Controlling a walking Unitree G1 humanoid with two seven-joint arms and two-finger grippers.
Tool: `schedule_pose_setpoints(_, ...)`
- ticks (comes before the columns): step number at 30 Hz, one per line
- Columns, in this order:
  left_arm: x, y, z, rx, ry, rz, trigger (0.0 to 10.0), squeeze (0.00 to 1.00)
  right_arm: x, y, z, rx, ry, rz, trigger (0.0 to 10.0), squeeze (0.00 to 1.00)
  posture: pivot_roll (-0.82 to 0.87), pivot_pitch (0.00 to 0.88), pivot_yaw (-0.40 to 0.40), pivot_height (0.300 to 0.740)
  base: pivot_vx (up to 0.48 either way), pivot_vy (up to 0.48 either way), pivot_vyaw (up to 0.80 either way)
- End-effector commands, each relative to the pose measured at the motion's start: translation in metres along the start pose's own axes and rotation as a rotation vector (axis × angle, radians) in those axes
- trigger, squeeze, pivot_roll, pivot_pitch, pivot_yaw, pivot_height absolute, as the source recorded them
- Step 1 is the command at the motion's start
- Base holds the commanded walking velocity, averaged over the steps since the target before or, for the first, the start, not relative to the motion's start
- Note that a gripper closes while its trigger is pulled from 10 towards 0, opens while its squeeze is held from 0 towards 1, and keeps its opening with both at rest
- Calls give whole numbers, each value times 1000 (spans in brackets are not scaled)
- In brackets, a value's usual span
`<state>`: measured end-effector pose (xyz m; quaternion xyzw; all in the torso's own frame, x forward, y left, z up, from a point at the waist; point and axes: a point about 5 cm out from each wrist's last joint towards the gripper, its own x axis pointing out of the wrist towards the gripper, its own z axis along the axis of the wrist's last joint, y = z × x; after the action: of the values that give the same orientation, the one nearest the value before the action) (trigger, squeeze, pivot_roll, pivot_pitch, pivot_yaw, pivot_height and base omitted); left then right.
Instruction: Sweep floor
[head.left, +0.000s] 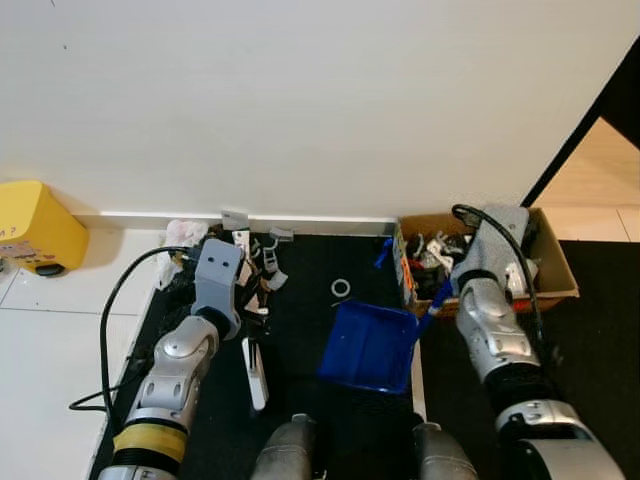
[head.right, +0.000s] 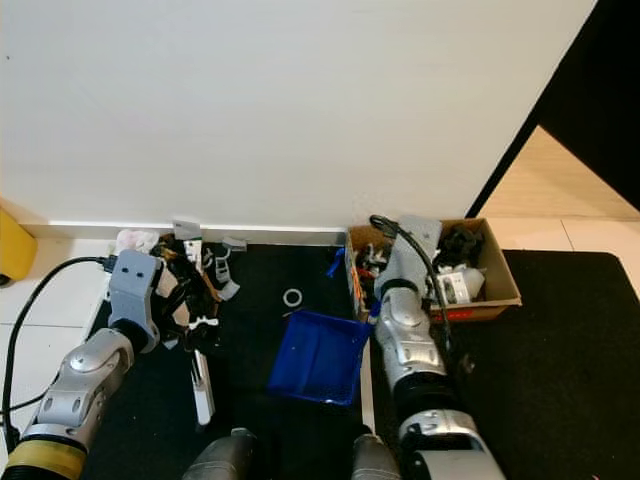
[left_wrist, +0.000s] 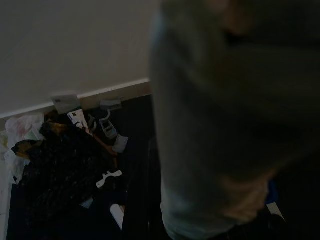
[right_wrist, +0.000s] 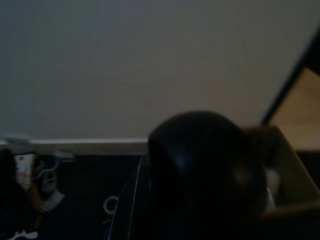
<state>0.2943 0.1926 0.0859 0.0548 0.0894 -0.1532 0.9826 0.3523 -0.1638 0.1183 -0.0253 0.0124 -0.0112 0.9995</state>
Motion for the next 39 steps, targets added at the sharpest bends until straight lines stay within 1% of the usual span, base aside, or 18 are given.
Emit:
schedule_pose_setpoints(1, -3, 3, -8, -19, 28, 28, 10000, 0, -1, 4, 10, -28, -48, 112, 10000, 0, 141, 163, 41, 740, 0, 0, 0)
schedule_pose_setpoints(3, -2, 5, -5, -27, 22, 36, 10000, 0, -4, 0, 8, -43, -35, 193, 10000, 0, 141, 160, 40, 740, 0, 0, 0)
schedule_pose_setpoints(4, -1, 5, -1, -26, 14, 33, 10000, 0, -6, -5, 5, -27, -19, 221, 10000, 0, 141, 160, 40, 740, 0, 0, 0)
schedule_pose_setpoints(6, -1, 5, 1, -24, 8, 30, 10000, 0, -7, -7, 4, -15, -10, 236, 10000, 0, 141, 160, 40, 740, 0, 0, 0)
schedule_pose_setpoints(7, 0, 4, 4, -16, -3, 22, 10000, 0, -8, -11, -1, 19, 19, 244, 10000, 0, 142, 149, 38, 740, 0, 0, 0)
schedule_pose_setpoints(9, 1, 4, 7, -7, -12, 9, 10000, 0, -9, -15, -3, 29, 31, 244, 10000, 0, 143, 146, 38, 740, 0, 0, 0)
schedule_pose_setpoints(10, 0, 2, 14, 34, -31, -25, 10000, 0, -10, -22, -9, 30, 61, 221, 10000, 0, 144, 143, 39, 740, 0, 0, 0)
schedule_pose_setpoints(14, -1, -1, 18, 79, -42, -67, 10000, 0, -10, -29, -14, 35, 86, 174, 10000, 0, 143, 142, 39, 740, 0, 0, 0)
schedule_pose_setpoints(17, -6, -10, 22, 127, -53, -133, 10000, 0, -11, -39, -23, 59, 129, 53, 10000, 0, 144, 135, 38, 740, 0, 0, 0)
schedule_pose_setpoints(19, -6, -10, 22, 127, -53, -133, 10000, 0, -11, -39, -23, 59, 129, 53, 10000, 0, 144, 135, 38, 740, 0, 0, 0)
schedule_pose_setpoints(22, -8, -18, 27, 165, -82, -187, 10000, 0, -16, -41, -28, 76, 136, 25, 10000, 0, 151, 135, 30, 740, 0, 0, 0)
schedule_pose_setpoints(24, -8, -20, 32, 162, -102, -202, 10000, 0, -20, -41, -29, 79, 137, 20, 10000, 0, 149, 136, 30, 740, 0, 0, 0)
schedule_pose_setpoints(30, -3, -21, 43, 197, -162, -217, 10000, 0, -26, -50, -27, 40, 128, 15, 10000, 0, 132, 142, 34, 740, 0, 0, 0)
schedule_pose_setpoints(32, 4, -24, 50, 226, -194, -254, 10000, 0, -27, -62, -23, 31, 116, -28, 10000, 0, 123, 154, 36, 740, 0, 0, 0)
schedule_pose_setpoints(33, 4, -24, 50, 226, -194, -254, 10000, 0, -27, -62, -23, 31, 116, -28, 10000, 0, 123, 154, 36, 740, 0, 0, 0)
schedule_pose_setpoints(35, 13, -25, 55, 245, -206, -288, 10000, 0, -28, -73, -21, 28, 108, -71, 10000, 0, 120, 157, 40, 740, 0, 0, 0)
schedule_pose_setpoints(38, 18, -24, 56, 258, -202, -297, 10000, 0, -29, -77, -19, 30, 101, -94, 10000, 0, 110, 163, 47, 740, 0, 0, 0)
schedule_pose_setpoints(39, 25, -23, 57, 263, -199, -301, 10000, 0, -30, -83, -16, 32, 89, -127, 10000, 0, 102, 171, 50, 740, 0, 0, 0)
